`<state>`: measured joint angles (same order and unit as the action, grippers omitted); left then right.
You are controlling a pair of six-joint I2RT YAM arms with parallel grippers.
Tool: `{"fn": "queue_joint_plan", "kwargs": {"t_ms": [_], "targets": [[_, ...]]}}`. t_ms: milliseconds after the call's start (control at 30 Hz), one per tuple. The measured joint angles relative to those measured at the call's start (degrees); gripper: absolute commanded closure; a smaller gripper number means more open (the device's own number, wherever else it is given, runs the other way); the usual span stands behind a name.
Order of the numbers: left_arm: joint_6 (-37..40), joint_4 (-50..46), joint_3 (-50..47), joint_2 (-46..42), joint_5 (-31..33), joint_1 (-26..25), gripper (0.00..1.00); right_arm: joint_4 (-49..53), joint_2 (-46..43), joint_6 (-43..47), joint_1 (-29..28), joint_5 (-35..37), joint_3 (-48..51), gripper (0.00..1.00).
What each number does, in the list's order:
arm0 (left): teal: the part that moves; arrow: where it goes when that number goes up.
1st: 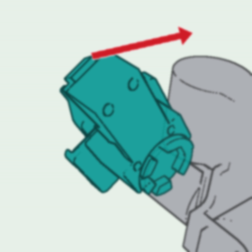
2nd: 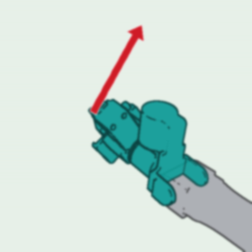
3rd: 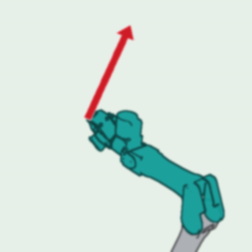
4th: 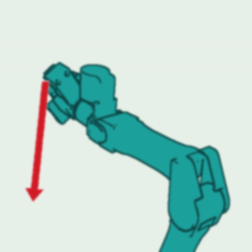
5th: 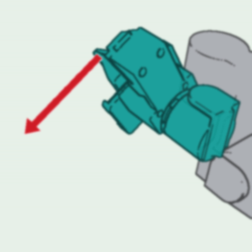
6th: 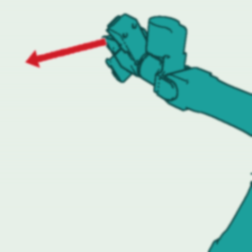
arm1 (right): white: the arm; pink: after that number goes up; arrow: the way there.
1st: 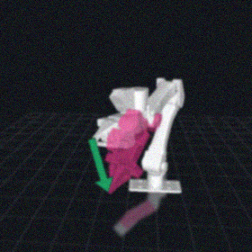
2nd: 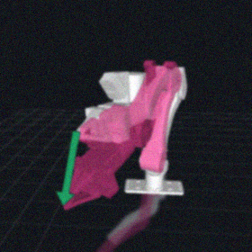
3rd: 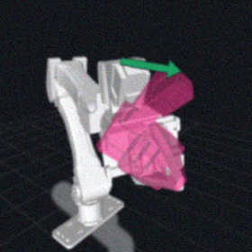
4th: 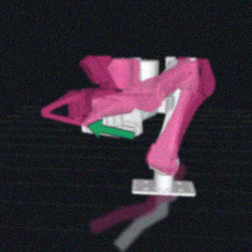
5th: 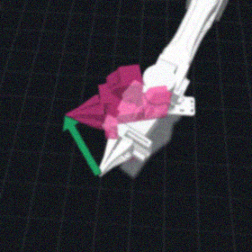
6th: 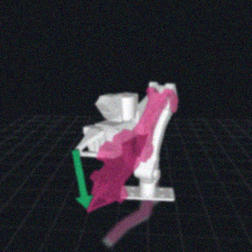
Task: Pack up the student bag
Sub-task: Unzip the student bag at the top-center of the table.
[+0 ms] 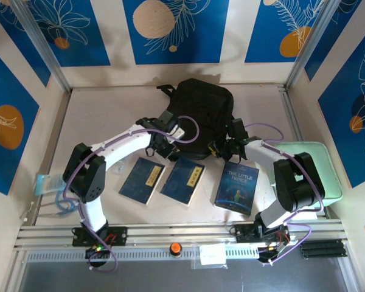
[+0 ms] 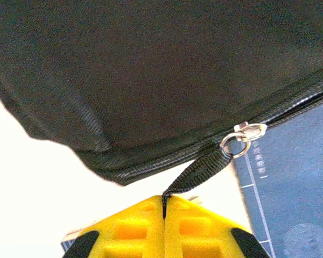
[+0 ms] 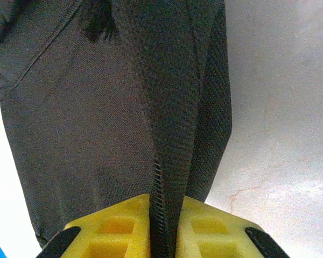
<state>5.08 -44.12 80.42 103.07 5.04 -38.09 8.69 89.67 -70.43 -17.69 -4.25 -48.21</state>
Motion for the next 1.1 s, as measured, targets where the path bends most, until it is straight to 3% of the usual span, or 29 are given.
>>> {"fn": "queue_joint_plan", "kwargs": {"t_ms": [133,433,633,867,933,1100], "targets": [[0.5,0.2,-3.8,-3.8,-0.8,1.2,1.00,1.0,0.0,1.3,-1.2,0.5,-1.0,0.84],[2.6,3.6,-10.9,-15.9,-9.4,1.2,1.00,3.0,0.0,4.1,-5.0,1.4,-4.4,0.84],[2.3,6.7,-10.1,-14.4,-14.1,-0.4,1.00,4.2,0.0,6.9,-2.9,2.6,-6.9,0.84],[-1.8,13.1,-3.6,-4.9,-15.5,-3.3,1.00,7.0,3.9,11.5,4.7,3.5,-11.6,0.84],[-3.1,14.4,-1.5,-2.1,-15.7,-3.6,1.00,7.9,5.7,12.7,6.3,4.1,-13.9,0.78],[-5.3,15.6,1.7,2.1,-15.8,-3.7,1.00,9.7,5.7,13.7,6.9,4.5,-15.2,0.47]]}}
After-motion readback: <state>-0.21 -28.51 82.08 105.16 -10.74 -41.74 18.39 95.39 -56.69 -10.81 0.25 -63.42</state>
